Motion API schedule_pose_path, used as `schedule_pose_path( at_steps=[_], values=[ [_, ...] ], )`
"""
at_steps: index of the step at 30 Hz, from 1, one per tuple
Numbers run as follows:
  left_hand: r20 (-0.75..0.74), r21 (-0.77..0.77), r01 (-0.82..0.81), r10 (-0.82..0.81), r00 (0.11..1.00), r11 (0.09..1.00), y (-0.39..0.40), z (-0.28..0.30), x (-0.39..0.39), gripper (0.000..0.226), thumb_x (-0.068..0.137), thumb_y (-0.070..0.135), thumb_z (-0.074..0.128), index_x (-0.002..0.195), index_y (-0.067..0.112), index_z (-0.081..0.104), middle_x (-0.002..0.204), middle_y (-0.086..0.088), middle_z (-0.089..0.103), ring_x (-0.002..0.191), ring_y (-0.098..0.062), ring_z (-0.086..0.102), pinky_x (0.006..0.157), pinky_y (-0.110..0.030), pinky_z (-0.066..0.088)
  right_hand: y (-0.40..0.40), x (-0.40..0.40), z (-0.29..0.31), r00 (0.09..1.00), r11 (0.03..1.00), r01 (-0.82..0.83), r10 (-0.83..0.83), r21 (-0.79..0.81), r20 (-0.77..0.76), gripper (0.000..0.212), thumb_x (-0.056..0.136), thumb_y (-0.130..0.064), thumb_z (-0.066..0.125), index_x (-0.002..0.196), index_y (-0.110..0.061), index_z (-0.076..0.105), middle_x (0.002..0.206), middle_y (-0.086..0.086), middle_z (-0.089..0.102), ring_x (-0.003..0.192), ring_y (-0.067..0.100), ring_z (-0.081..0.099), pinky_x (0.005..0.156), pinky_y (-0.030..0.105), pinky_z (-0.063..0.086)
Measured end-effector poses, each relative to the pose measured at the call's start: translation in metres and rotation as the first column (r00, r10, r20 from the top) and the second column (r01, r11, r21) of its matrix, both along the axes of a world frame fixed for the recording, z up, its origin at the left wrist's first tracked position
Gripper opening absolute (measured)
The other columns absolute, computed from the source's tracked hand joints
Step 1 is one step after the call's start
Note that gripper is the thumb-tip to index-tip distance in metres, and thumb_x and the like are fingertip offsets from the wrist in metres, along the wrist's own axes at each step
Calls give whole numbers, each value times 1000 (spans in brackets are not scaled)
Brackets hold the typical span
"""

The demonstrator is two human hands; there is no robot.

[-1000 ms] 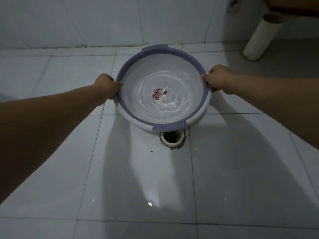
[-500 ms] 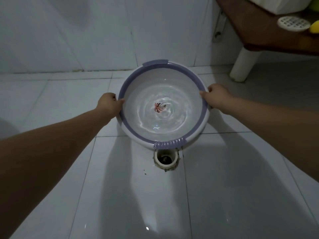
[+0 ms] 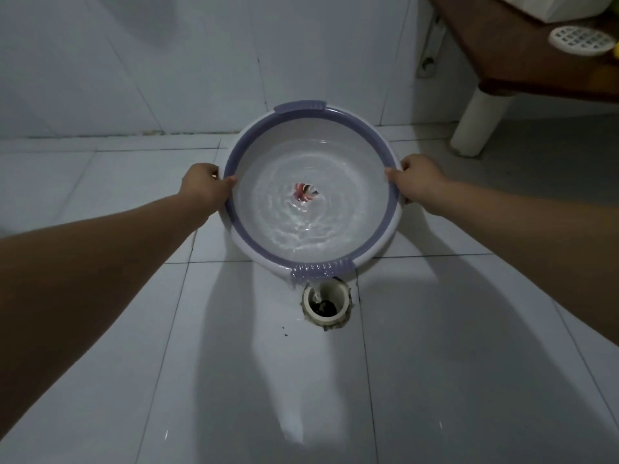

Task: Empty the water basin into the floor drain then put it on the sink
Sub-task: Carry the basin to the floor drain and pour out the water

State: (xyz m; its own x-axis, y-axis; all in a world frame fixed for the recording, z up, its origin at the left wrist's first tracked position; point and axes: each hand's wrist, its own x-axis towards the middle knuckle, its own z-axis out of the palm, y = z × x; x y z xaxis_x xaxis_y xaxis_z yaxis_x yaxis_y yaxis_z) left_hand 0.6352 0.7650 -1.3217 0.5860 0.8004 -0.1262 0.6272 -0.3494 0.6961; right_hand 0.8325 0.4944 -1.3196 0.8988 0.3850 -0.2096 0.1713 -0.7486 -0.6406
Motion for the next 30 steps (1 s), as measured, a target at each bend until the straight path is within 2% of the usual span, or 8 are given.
schedule_pose_path(
  at_steps=[10,16,24,30],
  values=[
    [19,-23,-24,25,1000,999,3,4,-5,39,95,25,66,128,4,63,114,-14,69,100,-33,67,93,-46,56,5,-1,5,1000,1000,23,-23,3,-4,34,99,-33,52,114,-3,59,105,18,65,95,35,66,88,47,56],
    [65,-9,-38,39,997,999,-3,5,-8,26,91,22,70,108,2,70,98,-14,70,90,-32,68,78,-38,57,-1,-3,9,999,999,24,-24,29,20,28,98,-32,55,101,-4,59,100,21,64,96,40,66,87,51,56],
    [83,-34,-55,58,995,998,-14,12,-9,43,93,26,70,128,3,63,114,-13,69,100,-32,68,90,-41,57,-9,0,16,998,996,66,-65,55,-26,27,97,-33,56,103,-7,59,105,20,66,95,37,67,85,50,57],
    [94,-34,-37,40,995,999,-18,22,-7,34,93,23,70,120,3,67,105,-13,70,92,-31,69,87,-41,59,-16,-1,28,998,995,60,-58,75,-23,35,98,-32,55,114,-2,61,108,21,66,95,38,66,86,51,57]
  ],
)
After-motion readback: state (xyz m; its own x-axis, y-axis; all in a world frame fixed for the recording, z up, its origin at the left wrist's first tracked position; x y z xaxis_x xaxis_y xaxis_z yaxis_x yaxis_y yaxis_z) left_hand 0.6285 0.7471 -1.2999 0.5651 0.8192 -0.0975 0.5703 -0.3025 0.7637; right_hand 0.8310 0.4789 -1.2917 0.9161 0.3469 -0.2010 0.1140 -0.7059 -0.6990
